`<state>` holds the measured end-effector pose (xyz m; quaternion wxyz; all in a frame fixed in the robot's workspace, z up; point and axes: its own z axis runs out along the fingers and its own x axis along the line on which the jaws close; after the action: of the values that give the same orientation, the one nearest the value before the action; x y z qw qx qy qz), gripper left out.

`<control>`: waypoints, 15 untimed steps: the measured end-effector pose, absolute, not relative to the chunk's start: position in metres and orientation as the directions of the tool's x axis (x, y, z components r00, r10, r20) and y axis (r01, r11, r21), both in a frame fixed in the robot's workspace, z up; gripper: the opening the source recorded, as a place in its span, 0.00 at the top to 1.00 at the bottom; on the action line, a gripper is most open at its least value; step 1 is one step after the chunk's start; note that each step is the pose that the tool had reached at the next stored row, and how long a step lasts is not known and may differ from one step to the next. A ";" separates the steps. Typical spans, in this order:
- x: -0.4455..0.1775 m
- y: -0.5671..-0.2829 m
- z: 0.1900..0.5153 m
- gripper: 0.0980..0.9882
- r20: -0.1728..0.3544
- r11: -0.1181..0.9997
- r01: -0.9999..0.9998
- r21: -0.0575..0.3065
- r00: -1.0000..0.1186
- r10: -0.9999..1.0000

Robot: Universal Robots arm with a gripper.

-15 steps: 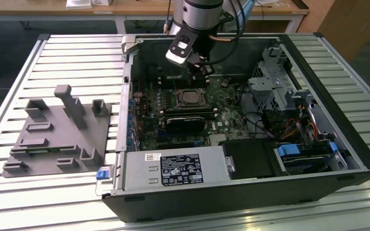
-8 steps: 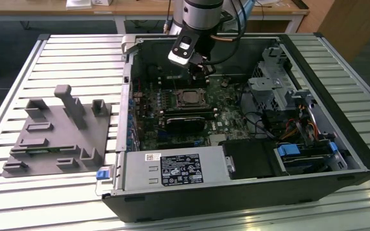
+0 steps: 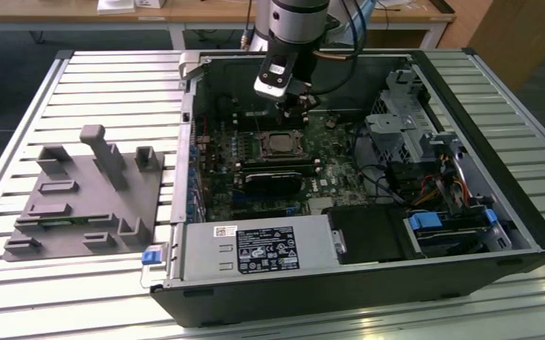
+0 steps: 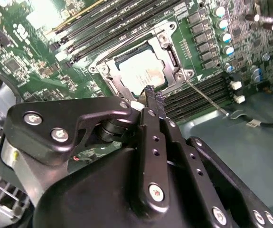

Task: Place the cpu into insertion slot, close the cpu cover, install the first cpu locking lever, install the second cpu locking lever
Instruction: 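Install the first cpu locking lever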

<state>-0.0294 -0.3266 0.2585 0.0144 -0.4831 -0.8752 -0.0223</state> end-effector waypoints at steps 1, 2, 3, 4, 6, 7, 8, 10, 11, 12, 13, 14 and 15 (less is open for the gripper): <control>-0.029 -0.327 0.258 0.99 0.047 0.543 0.839 0.025 -0.544 0.838; -0.029 -0.327 0.258 0.99 0.047 0.554 0.832 0.025 -0.555 0.831; -0.029 -0.327 0.259 0.99 0.047 0.565 0.825 0.025 -0.565 0.824; -0.029 -0.327 0.259 0.99 0.047 0.575 0.818 0.025 -0.575 0.817; -0.029 -0.327 0.258 0.99 0.047 0.594 0.804 0.025 -0.595 0.802; -0.029 -0.327 0.259 0.99 0.047 0.603 0.797 0.025 -0.604 0.796; -0.029 -0.327 0.258 0.99 0.047 0.612 0.791 0.025 -0.612 0.789; -0.029 -0.327 0.259 0.99 0.047 0.629 0.777 0.025 -0.629 0.776; -0.029 -0.327 0.258 0.99 0.047 0.637 0.770 0.025 -0.638 0.769; -0.029 -0.327 0.259 0.99 0.047 0.645 0.763 0.025 -0.646 0.762; -0.029 -0.327 0.258 0.99 0.047 0.653 0.757 0.025 -0.653 0.756; -0.029 -0.327 0.258 0.99 0.047 0.660 0.751 0.025 -0.660 0.749; -0.029 -0.327 0.259 0.99 0.047 0.667 0.744 0.025 -0.668 0.743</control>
<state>-0.0294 -0.3266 0.2585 0.0162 -0.4073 -0.9129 -0.0210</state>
